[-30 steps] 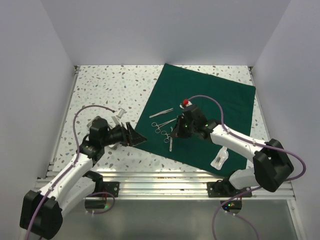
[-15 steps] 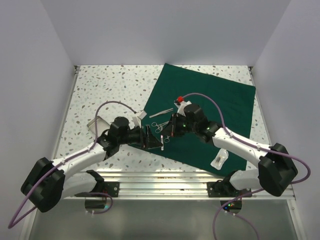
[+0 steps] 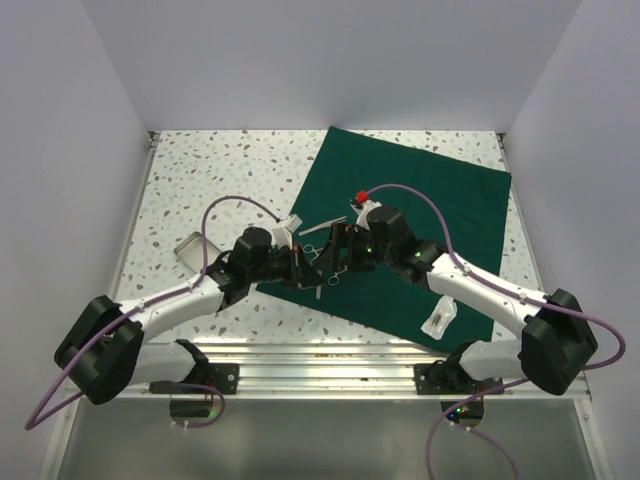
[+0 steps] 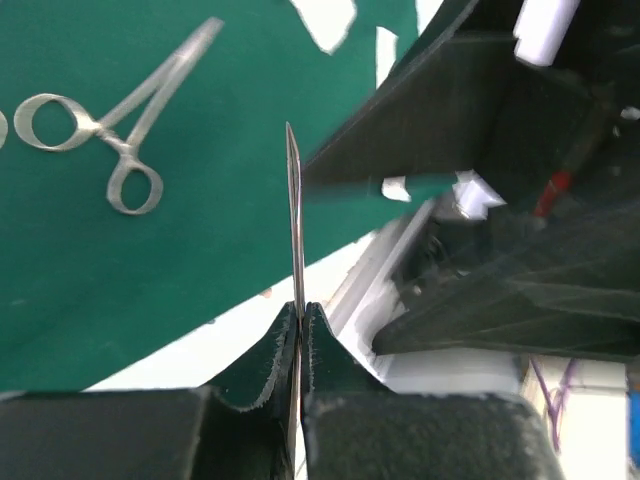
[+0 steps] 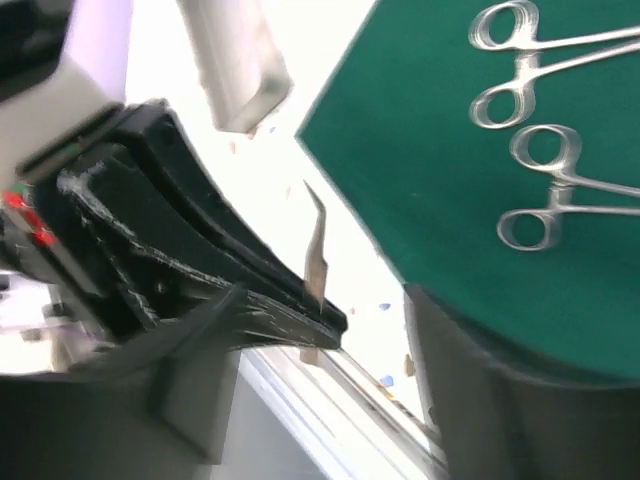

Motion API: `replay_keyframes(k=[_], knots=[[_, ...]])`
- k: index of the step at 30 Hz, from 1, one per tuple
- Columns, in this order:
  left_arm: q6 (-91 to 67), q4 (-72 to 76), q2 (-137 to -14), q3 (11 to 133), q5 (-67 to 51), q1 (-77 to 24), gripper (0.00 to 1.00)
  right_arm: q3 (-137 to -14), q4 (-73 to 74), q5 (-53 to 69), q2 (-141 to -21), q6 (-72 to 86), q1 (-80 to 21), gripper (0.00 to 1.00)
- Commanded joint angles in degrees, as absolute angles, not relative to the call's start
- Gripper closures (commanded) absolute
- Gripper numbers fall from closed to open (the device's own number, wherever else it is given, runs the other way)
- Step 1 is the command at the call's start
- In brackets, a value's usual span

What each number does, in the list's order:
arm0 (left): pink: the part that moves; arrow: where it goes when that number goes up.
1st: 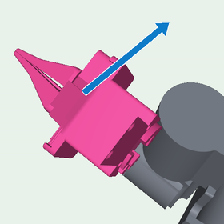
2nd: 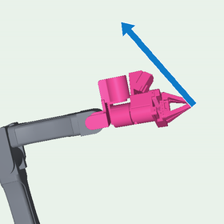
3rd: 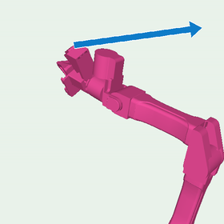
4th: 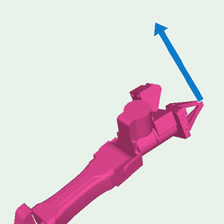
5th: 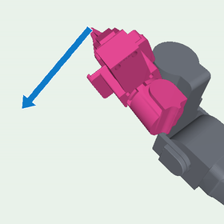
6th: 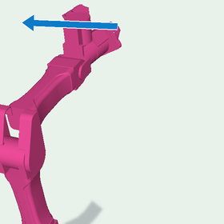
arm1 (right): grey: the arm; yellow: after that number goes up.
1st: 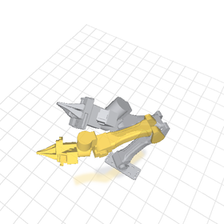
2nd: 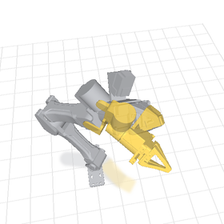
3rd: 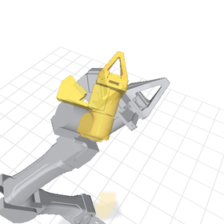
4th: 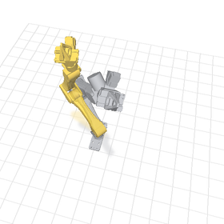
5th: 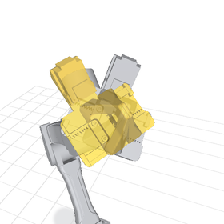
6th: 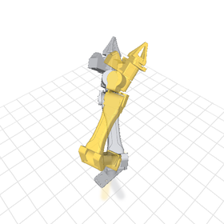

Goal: Prepare the surgical pack

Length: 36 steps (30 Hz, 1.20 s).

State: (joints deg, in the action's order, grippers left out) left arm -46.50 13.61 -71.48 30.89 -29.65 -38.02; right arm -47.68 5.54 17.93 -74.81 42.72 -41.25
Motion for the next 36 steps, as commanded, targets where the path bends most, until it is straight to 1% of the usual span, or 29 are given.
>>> replay_keyframes(k=[1,2,3,5,6,7,8,9,10,11,14,16,19,24,29,30,32,33,36], knots=[[-43.77,6.27,-69.97,35.59,-22.17,-37.45,1.0,-55.01,17.02,2.71,-73.74,39.73,-40.87,0.02],[-43.77,3.72,-69.35,35.94,-18.15,-36.66,1.0,-56.32,22.27,0.2,-74.18,39.29,-39.83,0.01],[-43.86,-0.31,-68.04,36.12,-16.71,-35.43,1.0,-58.51,24.41,-2.43,-74.35,39.2,-39.12,0.01],[-43.6,-9.09,-66.02,36.56,-12.95,-29.73,1.0,-60.02,28.02,-7.62,-74.36,38.33,-37.71,0.01],[-43.25,-11.75,-65.4,36.74,-11.53,-27.44,1.0,-60.2,28.65,-8.52,-74.44,37.89,-37.27,0.01],[-43.07,-14.47,-64.69,36.91,-9.69,-22.55,1.0,-60.38,29.09,-9.13,-74.36,37.45,-37.09,0.01],[-43.07,-19.55,-63.9,37.61,-6.36,-20.06,1.0,-60.47,29.79,-10.18,-74.44,37.09,-37.0,0.01],[-42.63,-21.6,-63.64,37.97,-5.28,-17.52,1.0,-60.47,29.97,-10.28,-74.44,36.74,-37.09,0.01],[-42.37,-23.45,-63.55,38.32,-4.23,-12.7,1.0,-60.29,29.97,-10.28,-74.44,36.56,-37.09,0.01],[-42.19,-25.9,-63.72,38.93,-1.96,-10.74,1.0,-60.03,29.45,-9.67,-74.44,36.48,-37.0,0.01],[-41.92,-28.29,-65.29,40.33,-0.18,-4.93,1.0,-58.19,26.91,-8.18,-74.62,35.95,-36.91,0.01],[-42.27,-27.86,-66.18,40.6,0.97,-1.52,1.0,-58.09,26.28,-7.47,-75.49,35.42,-37.0,0.01],[-43.5,-26.9,-68.9,41.48,0.26,-0.09,1.0,-58.8,26.37,-6.77,-77.34,34.98,-36.83,0.01],[-45.17,-29.09,-74.53,44.65,3.43,0.52,1.0,-60.29,25.31,-5.89,-80.59,36.56,-36.83,0.01],[-45.7,-28.91,-78.21,45.08,2.55,1.32,0.99,-66.6,26.89,-7.64,-88.13,40.51,-36.3,0.04],[-45.44,-28.65,-78.66,45.09,2.55,1.23,0.93,-67.75,27.33,-8.34,-89.29,41.3,-36.21,0.05],[-45.26,-28.3,-79.54,45.26,2.63,1.41,0.86,-69.6,27.25,-9.05,-92.79,43.85,-36.04,0.09],[-45.26,-28.04,-79.71,45.26,2.64,1.41,0.79,-71.18,27.16,-9.23,-93.86,44.99,-35.77,0.1],[-44.65,-27.07,-80.33,45.09,0.97,1.32,0.68,-75.48,28.21,-11.51,-99.46,49.56,-35.33,0.16]])
